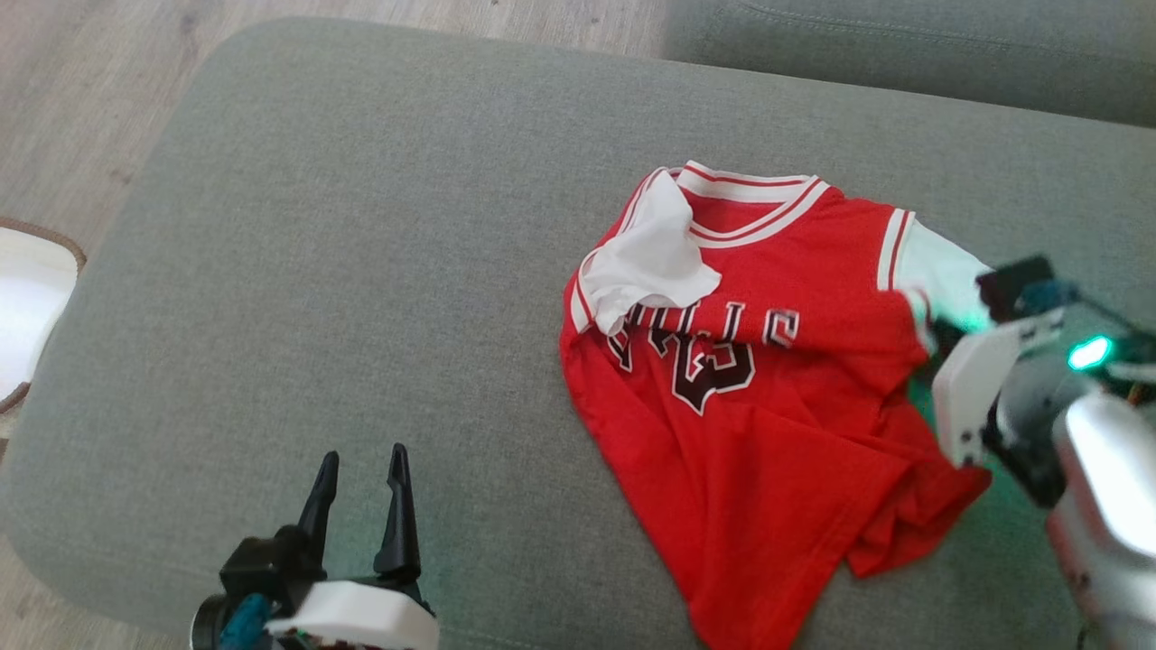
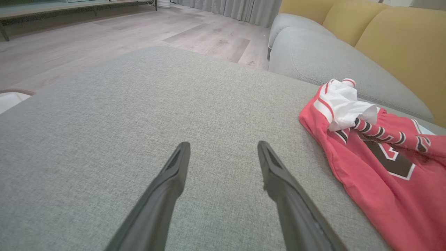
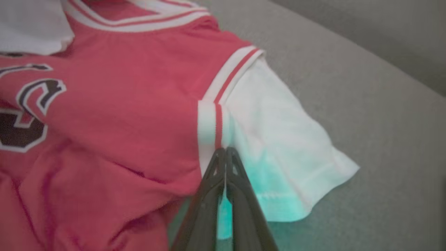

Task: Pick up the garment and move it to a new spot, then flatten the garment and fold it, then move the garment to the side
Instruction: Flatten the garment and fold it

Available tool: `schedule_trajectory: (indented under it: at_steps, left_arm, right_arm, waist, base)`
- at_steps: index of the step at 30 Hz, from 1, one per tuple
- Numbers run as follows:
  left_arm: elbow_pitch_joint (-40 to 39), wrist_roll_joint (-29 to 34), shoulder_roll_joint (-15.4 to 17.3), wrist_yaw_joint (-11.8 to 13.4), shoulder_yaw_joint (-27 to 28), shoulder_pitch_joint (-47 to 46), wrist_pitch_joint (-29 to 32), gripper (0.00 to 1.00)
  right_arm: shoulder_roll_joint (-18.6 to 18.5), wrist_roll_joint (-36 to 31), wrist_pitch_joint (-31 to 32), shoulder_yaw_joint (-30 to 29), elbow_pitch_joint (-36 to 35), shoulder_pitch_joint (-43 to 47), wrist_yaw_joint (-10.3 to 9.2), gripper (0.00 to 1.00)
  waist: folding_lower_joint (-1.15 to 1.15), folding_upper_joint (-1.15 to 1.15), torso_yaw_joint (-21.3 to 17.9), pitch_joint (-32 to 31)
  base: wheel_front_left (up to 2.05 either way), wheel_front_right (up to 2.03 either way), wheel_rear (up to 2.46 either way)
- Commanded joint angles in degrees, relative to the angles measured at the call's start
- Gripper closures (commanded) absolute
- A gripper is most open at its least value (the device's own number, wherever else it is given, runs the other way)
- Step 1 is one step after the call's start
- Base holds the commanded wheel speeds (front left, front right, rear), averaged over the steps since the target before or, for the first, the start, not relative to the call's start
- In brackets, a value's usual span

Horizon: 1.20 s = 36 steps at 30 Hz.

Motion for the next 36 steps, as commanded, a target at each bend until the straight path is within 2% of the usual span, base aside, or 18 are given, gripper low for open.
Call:
schedule_trajectory:
  at_steps: [1, 7, 14, 20, 25, 26, 27, 36]
  left_arm:
    - [-1.1, 0.7, 0.3, -0.4, 2.0, -2.4, -0.9, 0.0]
    - [-0.4, 1.2, -0.8, -1.4, 1.4, -3.6, -1.0, 0.0]
    - [0.6, 1.8, -2.2, -2.5, 0.6, -5.0, -1.1, 0.0]
    - [1.4, 2.2, -3.3, -3.2, 0.3, -6.0, -1.1, 0.0]
    - [2.0, 2.6, -4.0, -3.6, 0.5, -6.4, -1.2, 0.0]
    - [2.2, 2.7, -4.1, -3.6, 0.6, -6.4, -1.2, 0.0]
    - [2.3, 2.7, -4.2, -3.6, 0.7, -6.4, -1.2, 0.0]
    - [2.7, 3.2, -3.9, -3.8, 1.5, -5.8, -1.2, 0.0]
  right_arm:
    - [-1.7, -1.0, -1.2, 0.7, -1.6, -4.1, -0.04, 1.0]
    - [-5.2, -4.3, -2.0, 1.3, 1.2, -13.2, -0.04, 1.0]
    - [-9.1, -10.8, -5.0, 1.2, 7.3, -27.9, -0.04, 1.0]
    - [-8.1, -16.8, -9.4, 1.3, 12.0, -36.9, -0.04, 1.0]
    - [-5.8, -20.0, -11.7, 0.6, 17.6, -38.7, -0.04, 1.0]
    - [-5.1, -20.3, -12.4, 0.0, 18.5, -38.4, -0.04, 0.52]
    - [-4.4, -20.8, -13.2, -0.3, 19.3, -37.9, -0.04, 0.0]
    - [1.0, -18.9, -20.9, -2.1, 23.7, -33.8, -0.04, 0.0]
  waist:
    - [0.0, 0.0, 0.2, 0.1]
    - [0.0, 0.0, 1.9, 1.3]
    - [0.0, 0.0, 5.5, 3.5]
    - [0.0, 0.0, 8.0, 5.3]
    - [0.0, 0.0, 8.4, 6.0]
    - [0.0, 0.0, 8.4, 6.0]
    - [0.0, 0.0, 8.2, 5.9]
    - [0.0, 0.0, 4.7, 4.1]
  base:
    - [0.0, 0.0, 0.0]
    - [0.0, 0.0, 0.0]
    - [0.0, 0.0, 0.0]
    - [0.0, 0.0, 0.0]
    - [0.0, 0.0, 0.0]
    - [0.0, 0.0, 0.0]
    - [0.0, 0.0, 0.0]
    - [0.0, 0.0, 0.0]
